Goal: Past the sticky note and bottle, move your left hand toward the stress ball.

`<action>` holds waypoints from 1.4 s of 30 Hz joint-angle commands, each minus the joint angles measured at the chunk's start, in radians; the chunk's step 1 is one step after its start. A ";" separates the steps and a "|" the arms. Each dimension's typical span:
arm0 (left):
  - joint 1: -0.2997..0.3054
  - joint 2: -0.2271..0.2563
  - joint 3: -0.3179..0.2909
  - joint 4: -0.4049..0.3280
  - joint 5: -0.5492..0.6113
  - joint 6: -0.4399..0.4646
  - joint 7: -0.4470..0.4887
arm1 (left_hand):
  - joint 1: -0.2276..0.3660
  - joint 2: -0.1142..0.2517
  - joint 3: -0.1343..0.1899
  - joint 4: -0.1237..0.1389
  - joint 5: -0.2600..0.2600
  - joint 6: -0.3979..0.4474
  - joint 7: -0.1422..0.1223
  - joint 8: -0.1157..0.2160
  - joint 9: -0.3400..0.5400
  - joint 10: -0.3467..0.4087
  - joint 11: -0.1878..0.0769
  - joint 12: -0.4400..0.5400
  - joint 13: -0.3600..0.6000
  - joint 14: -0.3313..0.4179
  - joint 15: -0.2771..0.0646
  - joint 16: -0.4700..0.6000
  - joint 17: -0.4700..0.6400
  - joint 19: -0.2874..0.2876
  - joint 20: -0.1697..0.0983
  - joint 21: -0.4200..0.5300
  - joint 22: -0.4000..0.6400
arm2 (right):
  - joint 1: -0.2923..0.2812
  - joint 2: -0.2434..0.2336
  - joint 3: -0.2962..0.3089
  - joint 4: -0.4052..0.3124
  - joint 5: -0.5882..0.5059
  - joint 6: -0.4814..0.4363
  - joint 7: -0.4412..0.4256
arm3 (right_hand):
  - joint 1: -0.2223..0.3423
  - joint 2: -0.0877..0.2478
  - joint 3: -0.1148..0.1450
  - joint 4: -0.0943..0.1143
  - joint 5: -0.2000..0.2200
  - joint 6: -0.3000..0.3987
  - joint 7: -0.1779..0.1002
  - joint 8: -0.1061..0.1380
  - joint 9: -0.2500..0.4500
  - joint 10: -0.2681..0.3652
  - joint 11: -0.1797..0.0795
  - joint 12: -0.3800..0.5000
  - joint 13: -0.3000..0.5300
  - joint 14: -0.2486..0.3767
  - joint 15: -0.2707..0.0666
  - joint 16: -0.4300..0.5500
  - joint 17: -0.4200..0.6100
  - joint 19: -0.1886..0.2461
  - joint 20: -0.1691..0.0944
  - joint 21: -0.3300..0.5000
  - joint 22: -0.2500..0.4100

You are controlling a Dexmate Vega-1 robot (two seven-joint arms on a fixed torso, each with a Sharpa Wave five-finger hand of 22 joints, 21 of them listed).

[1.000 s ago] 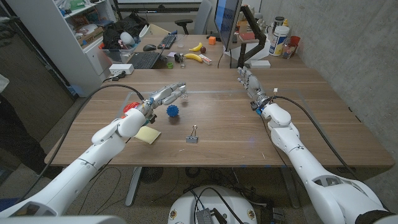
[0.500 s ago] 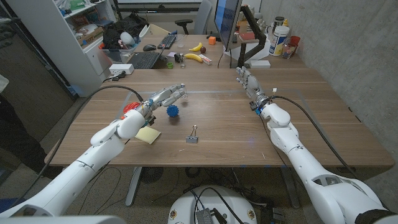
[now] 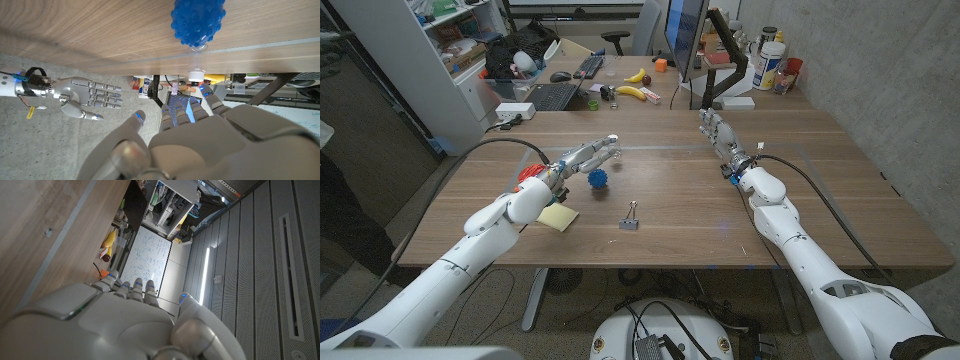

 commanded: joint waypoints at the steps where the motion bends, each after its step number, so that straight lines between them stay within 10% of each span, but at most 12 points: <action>1: 0.002 0.010 0.006 -0.008 -0.002 0.023 -0.026 | 0.013 0.024 0.007 0.004 -0.001 0.008 0.000 -0.001 0.003 0.004 -0.003 0.002 0.002 -0.004 0.002 0.002 0.002 -0.002 0.001 -0.007 0.005 | -0.005 -0.004 -0.003 -0.003 0.000 0.002 -0.006 | 0.005 0.090 0.004 -0.001 0.000 0.001 -0.006 0.007 0.003 0.006 -0.004 -0.002 0.004 0.002 0.003 0.004 0.003 -0.002 0.007 -0.001 0.005; 42: 0.010 0.037 0.016 -0.032 -0.005 0.087 -0.073 | 0.022 0.026 0.013 0.002 0.001 0.029 0.000 0.004 0.002 0.010 -0.010 0.001 0.002 0.000 -0.002 0.004 0.002 0.002 -0.001 -0.011 0.006 | 0.006 -0.001 -0.015 0.020 0.004 0.017 -0.004 | 0.004 0.088 0.002 -0.001 -0.001 -0.001 -0.008 0.006 0.003 0.007 -0.008 -0.002 0.004 0.004 0.002 0.004 0.003 0.000 0.007 -0.002 0.005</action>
